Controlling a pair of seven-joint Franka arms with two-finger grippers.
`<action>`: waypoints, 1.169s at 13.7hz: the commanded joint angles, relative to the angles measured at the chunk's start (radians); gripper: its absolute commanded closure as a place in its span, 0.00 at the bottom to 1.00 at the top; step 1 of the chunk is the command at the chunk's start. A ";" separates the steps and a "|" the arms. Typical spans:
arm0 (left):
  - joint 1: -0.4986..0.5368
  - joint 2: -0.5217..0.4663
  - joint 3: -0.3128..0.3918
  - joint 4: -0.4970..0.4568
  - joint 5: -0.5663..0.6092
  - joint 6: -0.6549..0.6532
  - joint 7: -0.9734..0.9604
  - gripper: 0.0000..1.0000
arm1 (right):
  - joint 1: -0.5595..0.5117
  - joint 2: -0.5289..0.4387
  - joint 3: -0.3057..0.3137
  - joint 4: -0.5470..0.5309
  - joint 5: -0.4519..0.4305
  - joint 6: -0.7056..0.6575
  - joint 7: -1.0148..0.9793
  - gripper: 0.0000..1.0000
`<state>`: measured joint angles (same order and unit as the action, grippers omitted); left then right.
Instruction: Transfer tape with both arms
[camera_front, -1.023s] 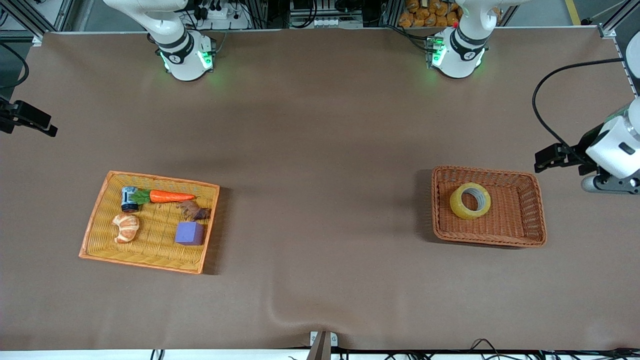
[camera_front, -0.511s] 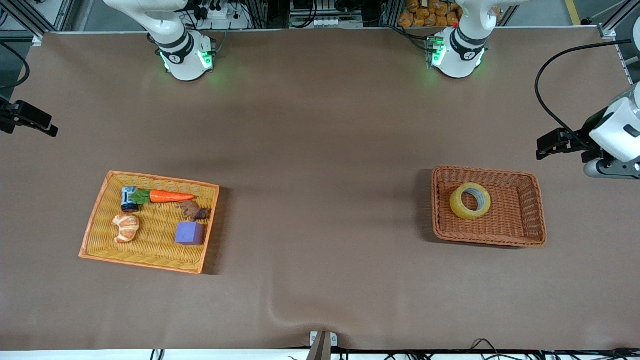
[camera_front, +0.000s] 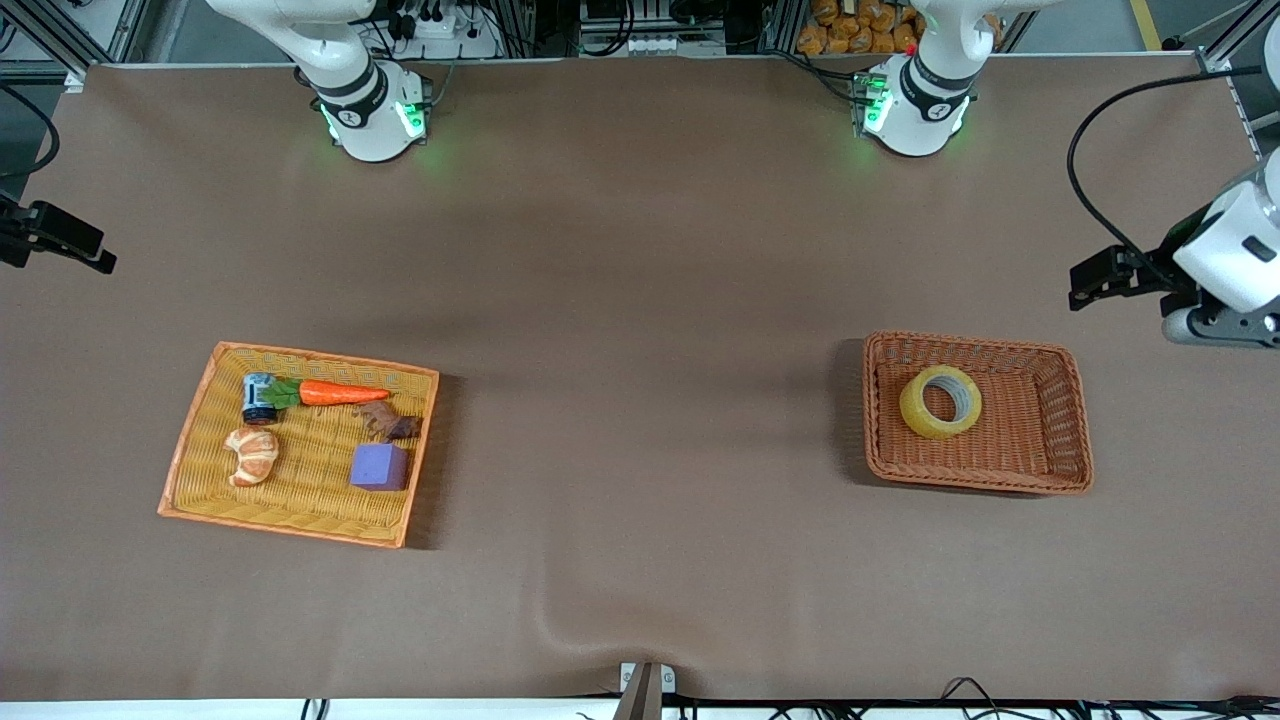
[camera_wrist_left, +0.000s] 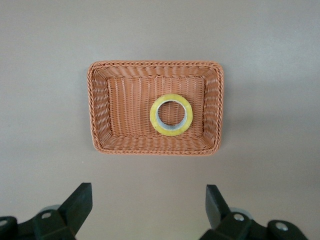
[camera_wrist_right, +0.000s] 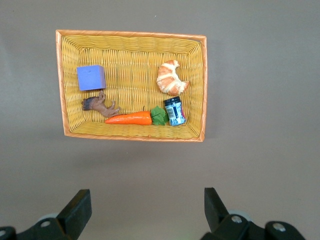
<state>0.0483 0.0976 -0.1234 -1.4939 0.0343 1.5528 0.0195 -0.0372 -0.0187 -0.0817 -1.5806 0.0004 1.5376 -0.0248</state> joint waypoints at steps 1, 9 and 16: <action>-0.028 -0.058 0.034 -0.029 0.001 -0.019 0.023 0.00 | -0.018 -0.001 0.014 0.011 0.013 -0.008 -0.001 0.00; -0.073 -0.130 0.060 -0.069 0.015 -0.053 0.008 0.00 | -0.018 0.000 0.013 0.024 0.015 -0.010 0.000 0.00; -0.110 -0.125 0.091 -0.055 0.015 -0.056 0.000 0.00 | -0.018 0.011 0.013 0.019 0.015 -0.010 0.000 0.00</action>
